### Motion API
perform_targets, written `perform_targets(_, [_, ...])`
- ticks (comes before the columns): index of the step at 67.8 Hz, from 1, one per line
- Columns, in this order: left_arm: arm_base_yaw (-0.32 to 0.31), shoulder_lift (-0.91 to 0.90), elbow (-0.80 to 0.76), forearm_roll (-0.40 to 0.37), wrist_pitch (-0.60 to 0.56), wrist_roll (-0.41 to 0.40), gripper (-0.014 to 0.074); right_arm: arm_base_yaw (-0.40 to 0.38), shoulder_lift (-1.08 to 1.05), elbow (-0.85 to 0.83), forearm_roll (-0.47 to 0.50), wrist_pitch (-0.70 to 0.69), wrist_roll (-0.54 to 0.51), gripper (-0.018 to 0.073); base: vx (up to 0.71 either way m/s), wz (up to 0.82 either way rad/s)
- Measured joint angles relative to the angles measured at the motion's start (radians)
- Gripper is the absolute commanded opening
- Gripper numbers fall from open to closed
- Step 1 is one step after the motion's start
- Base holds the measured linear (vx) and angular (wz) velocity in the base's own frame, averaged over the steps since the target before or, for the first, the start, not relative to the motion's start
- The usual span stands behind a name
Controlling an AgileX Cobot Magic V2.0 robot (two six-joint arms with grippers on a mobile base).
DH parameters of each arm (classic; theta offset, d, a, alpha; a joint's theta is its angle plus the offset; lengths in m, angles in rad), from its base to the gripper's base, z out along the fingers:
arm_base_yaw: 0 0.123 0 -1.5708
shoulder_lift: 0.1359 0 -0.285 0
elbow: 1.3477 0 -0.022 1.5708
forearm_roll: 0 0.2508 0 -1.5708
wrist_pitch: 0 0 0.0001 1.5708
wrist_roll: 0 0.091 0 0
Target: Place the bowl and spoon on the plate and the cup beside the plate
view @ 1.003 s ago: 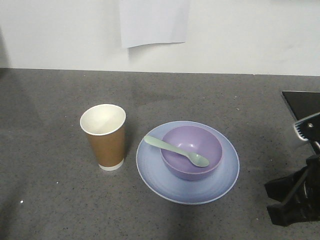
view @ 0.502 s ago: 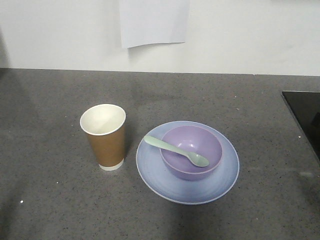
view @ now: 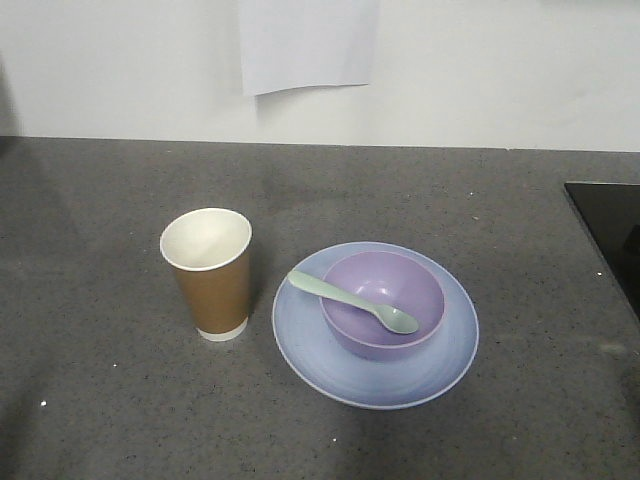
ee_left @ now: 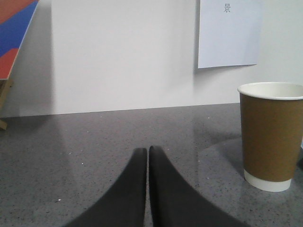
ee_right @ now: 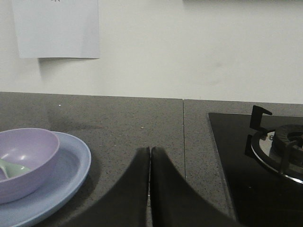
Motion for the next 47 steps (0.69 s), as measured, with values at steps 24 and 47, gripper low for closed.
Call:
perform_targets(24, [0.000,0.000,0.001,0.000,0.000,0.000,-0.0006,0.000,-0.087,0.181,-0.069,-0.156,0.032,-0.0004,0.00,0.00])
perform_targets(47, [0.000,0.000,0.002,0.000,0.000,0.000,-0.0006,-0.001,-0.087,0.182,-0.069,-0.167,0.035,-0.0004,0.00,0.00])
